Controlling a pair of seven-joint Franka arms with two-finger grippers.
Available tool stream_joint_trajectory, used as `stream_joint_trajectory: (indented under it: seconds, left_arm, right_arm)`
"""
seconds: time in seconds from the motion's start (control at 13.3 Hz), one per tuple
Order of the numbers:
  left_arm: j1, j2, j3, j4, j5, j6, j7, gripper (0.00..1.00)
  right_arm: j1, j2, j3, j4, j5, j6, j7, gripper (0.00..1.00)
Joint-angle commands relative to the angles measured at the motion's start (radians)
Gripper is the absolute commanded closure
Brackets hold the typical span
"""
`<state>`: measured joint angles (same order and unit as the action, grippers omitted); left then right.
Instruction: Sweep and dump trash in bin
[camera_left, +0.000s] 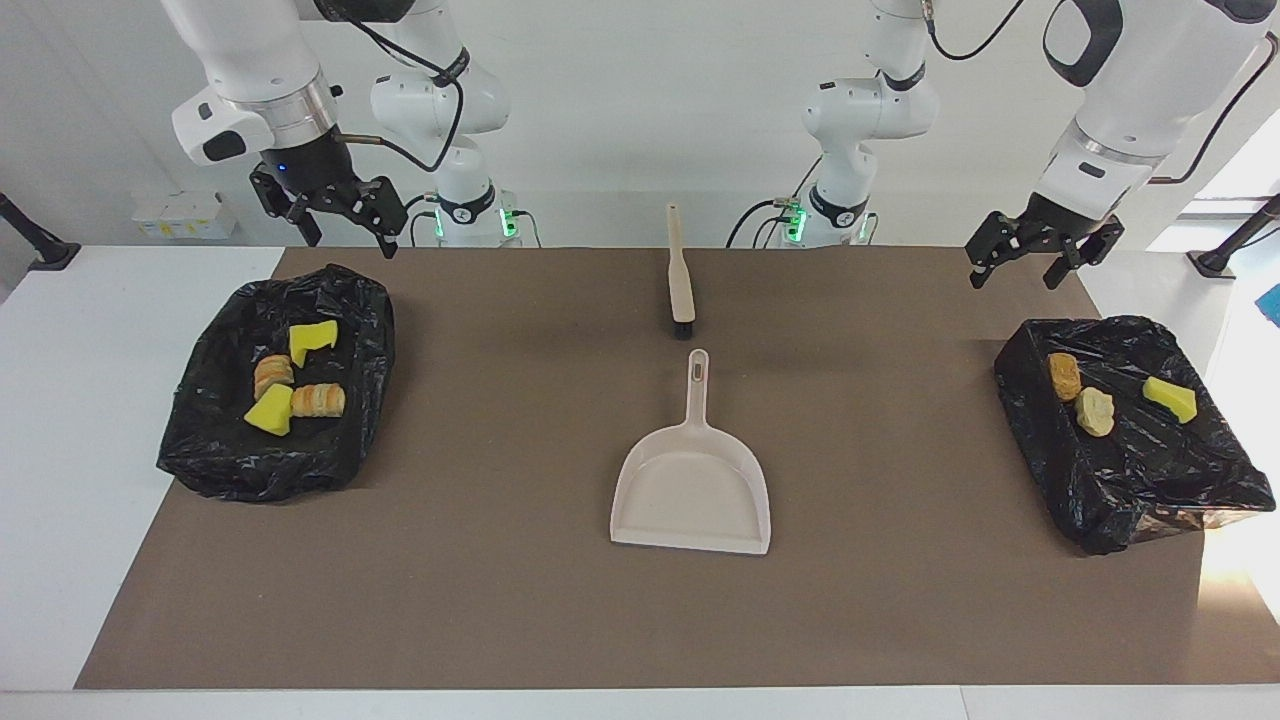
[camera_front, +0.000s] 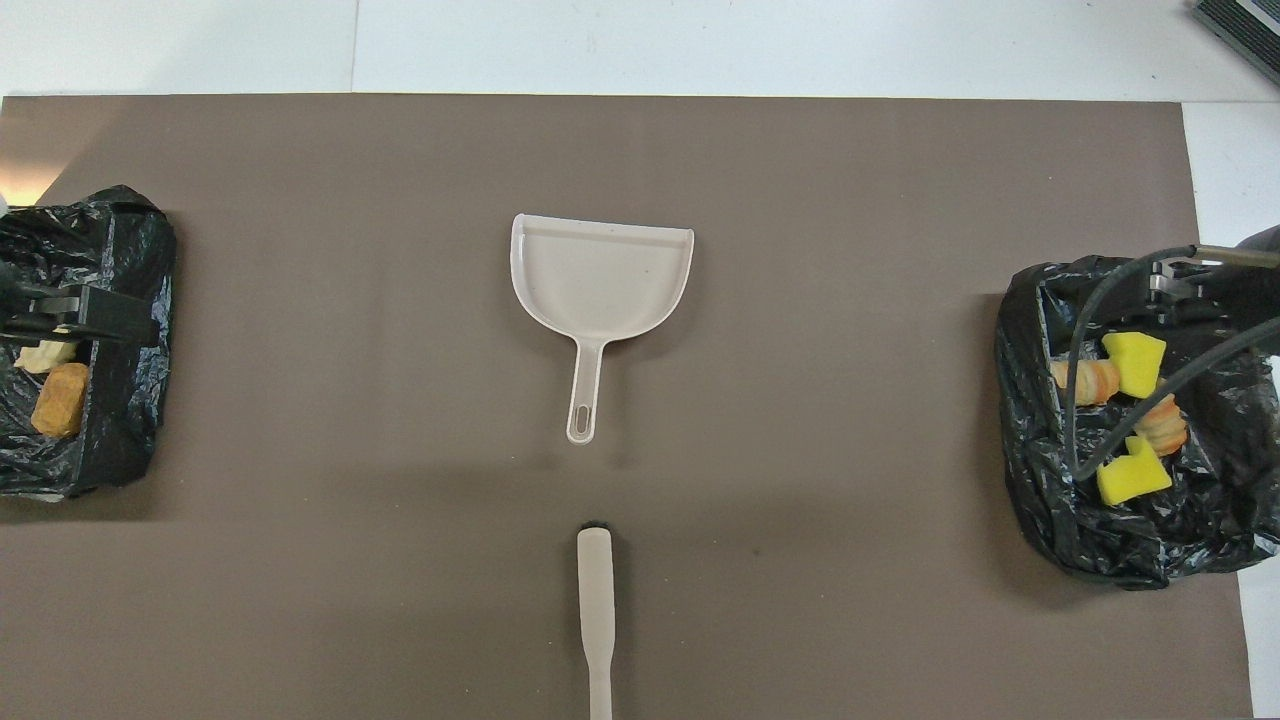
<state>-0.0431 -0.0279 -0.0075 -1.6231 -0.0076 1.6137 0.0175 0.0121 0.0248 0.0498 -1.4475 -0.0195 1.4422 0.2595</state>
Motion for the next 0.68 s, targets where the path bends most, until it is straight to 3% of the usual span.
stream_joint_trajectory:
  seconds: [0.0,0.6]
  left_arm:
    - [0.011,-0.021,-0.003,-0.023,-0.009,0.006,0.016,0.0]
    - [0.011,-0.027,-0.003,-0.034,-0.009,0.005,0.016,0.0]
  right_arm:
    - [-0.006,0.006,0.001,0.012,0.019,-0.016,-0.029,0.0]
    - [-0.006,0.006,-0.001,0.012,0.019,-0.017,-0.029,0.0]
